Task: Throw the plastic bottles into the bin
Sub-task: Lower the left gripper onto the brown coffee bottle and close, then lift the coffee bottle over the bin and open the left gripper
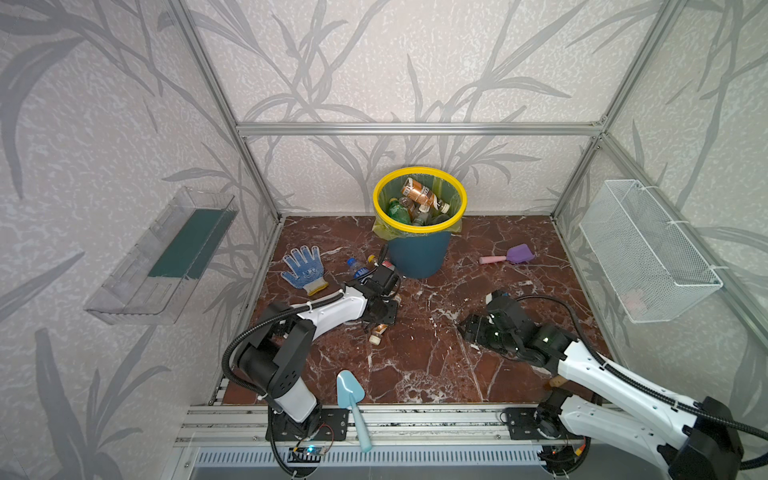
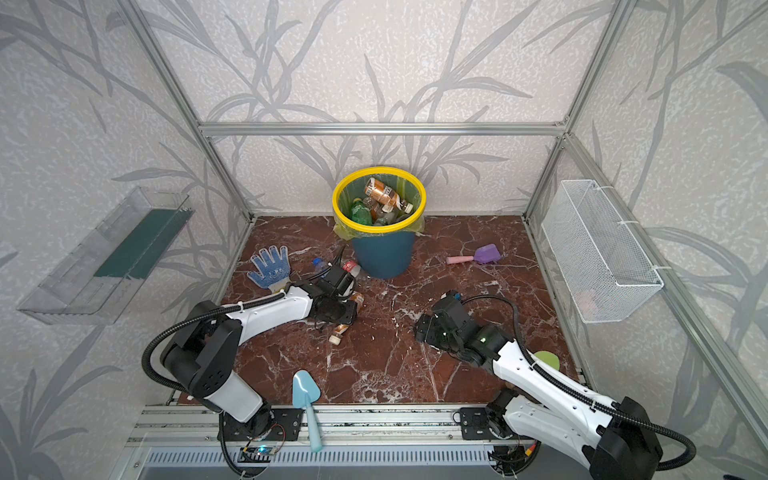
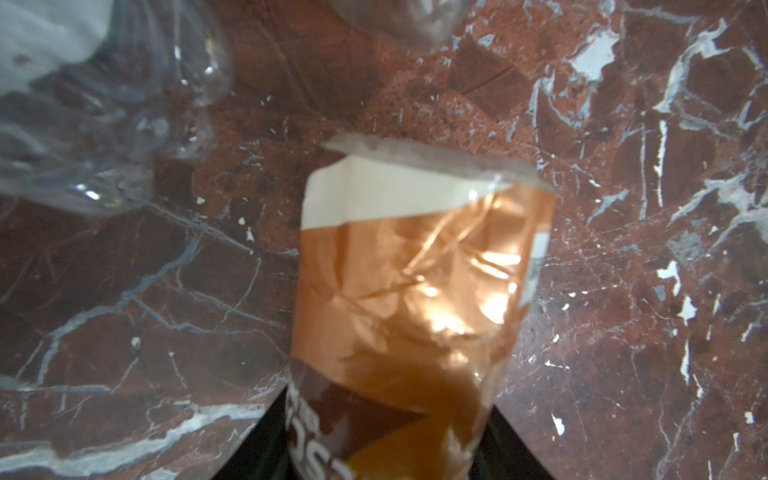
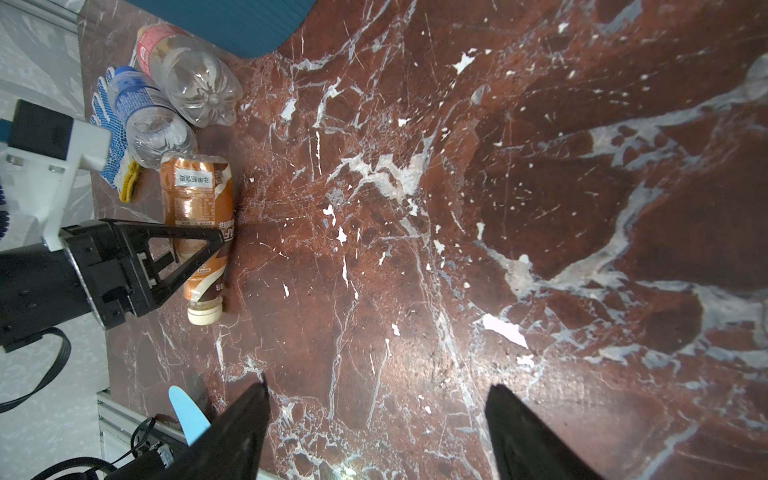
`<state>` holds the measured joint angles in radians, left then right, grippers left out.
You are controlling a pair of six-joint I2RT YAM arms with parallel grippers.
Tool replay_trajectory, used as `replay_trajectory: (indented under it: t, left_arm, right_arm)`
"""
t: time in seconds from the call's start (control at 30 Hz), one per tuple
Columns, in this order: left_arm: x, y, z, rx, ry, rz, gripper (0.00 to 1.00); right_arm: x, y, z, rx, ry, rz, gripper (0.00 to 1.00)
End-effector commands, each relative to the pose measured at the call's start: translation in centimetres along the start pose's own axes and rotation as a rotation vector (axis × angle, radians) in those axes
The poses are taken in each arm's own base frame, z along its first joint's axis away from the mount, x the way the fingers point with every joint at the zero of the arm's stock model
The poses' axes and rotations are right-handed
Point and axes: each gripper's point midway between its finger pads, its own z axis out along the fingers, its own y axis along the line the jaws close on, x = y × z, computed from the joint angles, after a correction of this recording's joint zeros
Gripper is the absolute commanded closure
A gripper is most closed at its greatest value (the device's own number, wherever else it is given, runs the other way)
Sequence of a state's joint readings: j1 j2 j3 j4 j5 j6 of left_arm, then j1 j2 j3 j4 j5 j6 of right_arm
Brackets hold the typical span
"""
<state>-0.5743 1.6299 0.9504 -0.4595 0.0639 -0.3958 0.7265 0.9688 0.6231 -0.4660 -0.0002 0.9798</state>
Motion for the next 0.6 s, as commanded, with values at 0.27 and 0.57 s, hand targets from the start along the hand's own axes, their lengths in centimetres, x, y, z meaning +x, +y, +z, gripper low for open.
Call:
replay_trajectory:
  t: [0.27, 0.57]
  left_arm:
    - [1.2, 0.1, -2.9, 0.043, -0.054, -0.002, 0.50]
    - [1.6, 0.2, -6.4, 0.087, -0.144, -0.027, 0.52]
  right_arm:
    - [-0.5, 0.8, 0.9, 0.001, 0.000, -0.006, 0.18]
    - [-0.6, 1.3, 1.9, -0.001, 0.012, -0.010, 0.18]
